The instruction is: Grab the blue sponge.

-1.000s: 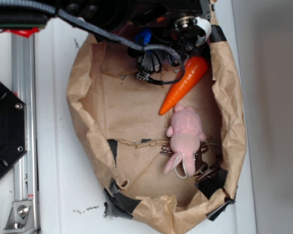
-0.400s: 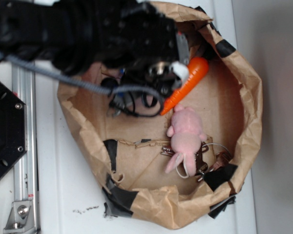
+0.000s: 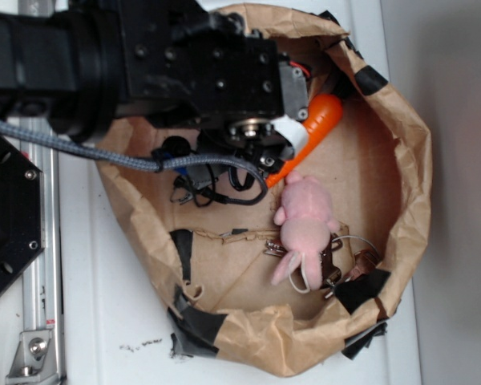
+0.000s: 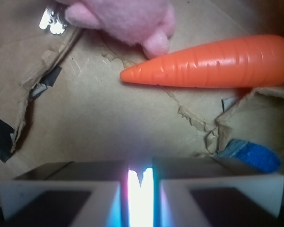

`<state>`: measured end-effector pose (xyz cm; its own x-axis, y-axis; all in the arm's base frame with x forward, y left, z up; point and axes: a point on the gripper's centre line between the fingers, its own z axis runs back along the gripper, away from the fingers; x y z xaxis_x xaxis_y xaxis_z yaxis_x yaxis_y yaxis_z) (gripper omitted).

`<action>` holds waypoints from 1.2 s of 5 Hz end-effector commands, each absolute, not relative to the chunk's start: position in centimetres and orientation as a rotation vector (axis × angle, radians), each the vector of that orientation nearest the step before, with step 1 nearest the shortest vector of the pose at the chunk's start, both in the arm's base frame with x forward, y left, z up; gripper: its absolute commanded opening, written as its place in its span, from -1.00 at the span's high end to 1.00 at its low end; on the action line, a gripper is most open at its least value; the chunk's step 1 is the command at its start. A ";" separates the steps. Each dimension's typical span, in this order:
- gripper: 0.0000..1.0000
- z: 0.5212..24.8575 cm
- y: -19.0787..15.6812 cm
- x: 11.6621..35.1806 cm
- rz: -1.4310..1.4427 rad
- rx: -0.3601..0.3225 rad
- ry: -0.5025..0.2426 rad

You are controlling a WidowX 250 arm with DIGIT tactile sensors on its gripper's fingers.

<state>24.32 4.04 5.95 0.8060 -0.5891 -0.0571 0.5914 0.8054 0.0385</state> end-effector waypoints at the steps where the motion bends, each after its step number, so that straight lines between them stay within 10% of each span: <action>1: -1.00 6.3 7.2 25.7 -0.326 0.090 0.000; 6: -1.00 3.8 9.0 26.0 -0.159 0.171 0.063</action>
